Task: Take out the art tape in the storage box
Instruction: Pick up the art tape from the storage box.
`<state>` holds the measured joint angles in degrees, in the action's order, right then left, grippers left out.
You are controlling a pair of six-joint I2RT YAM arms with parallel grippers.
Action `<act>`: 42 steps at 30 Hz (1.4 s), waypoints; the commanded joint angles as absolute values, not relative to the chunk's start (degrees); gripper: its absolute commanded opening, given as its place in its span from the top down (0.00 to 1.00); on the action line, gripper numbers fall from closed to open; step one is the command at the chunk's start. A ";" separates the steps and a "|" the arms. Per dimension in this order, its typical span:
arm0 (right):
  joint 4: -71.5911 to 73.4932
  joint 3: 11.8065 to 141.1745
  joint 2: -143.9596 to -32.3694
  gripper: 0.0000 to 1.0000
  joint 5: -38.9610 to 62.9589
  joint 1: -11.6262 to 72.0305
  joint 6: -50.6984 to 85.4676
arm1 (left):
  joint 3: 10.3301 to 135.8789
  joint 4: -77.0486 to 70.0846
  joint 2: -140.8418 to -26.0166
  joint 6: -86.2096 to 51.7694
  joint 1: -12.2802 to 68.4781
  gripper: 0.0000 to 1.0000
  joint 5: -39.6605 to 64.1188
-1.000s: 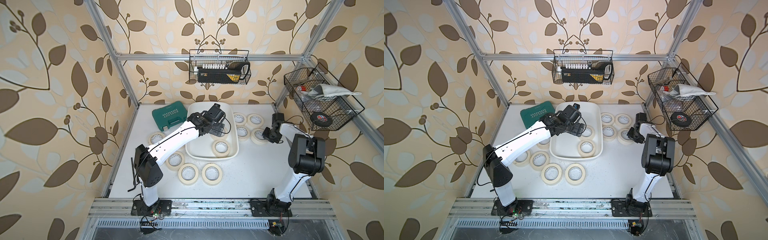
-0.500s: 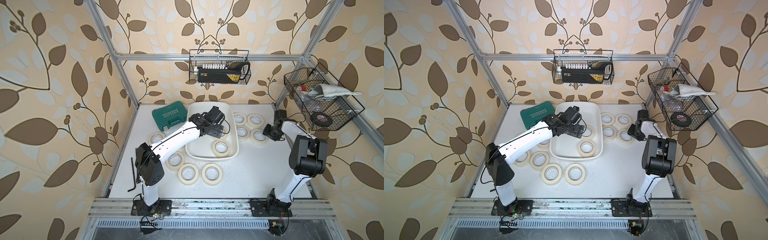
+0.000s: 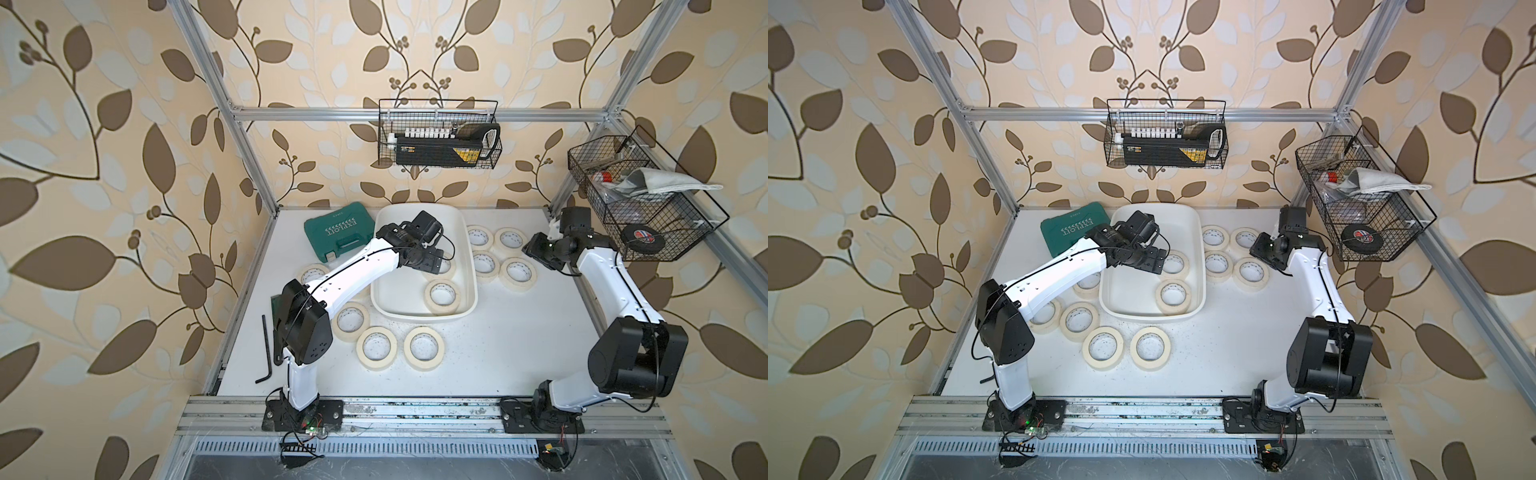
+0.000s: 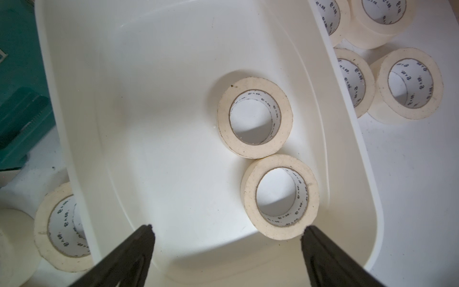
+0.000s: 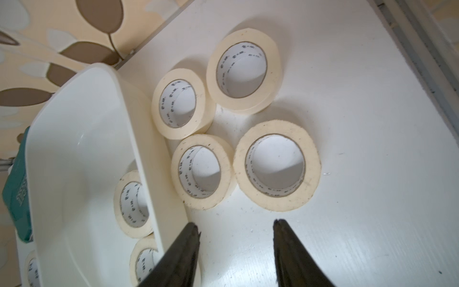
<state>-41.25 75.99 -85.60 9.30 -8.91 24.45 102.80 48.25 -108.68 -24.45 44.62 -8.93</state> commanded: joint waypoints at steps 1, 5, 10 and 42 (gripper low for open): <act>-43.19 75.24 -82.04 0.49 10.30 -6.00 25.77 | 103.04 47.31 -110.39 -26.75 43.29 0.04 -4.10; -41.95 72.45 -78.41 0.49 10.61 -3.19 27.91 | 103.00 45.90 -113.02 -27.71 41.82 0.05 -0.77; -41.31 70.66 -75.78 0.49 10.64 -0.50 29.61 | 105.06 44.71 -117.49 -29.79 39.54 0.07 1.28; -42.97 70.39 -75.09 0.49 11.05 -0.02 30.01 | 127.00 44.48 -140.88 -29.52 37.28 0.26 1.48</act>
<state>-42.35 70.98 -75.59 10.17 -0.25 29.80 125.03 44.40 -140.25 -29.21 37.82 0.67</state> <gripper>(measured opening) 0.511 0.753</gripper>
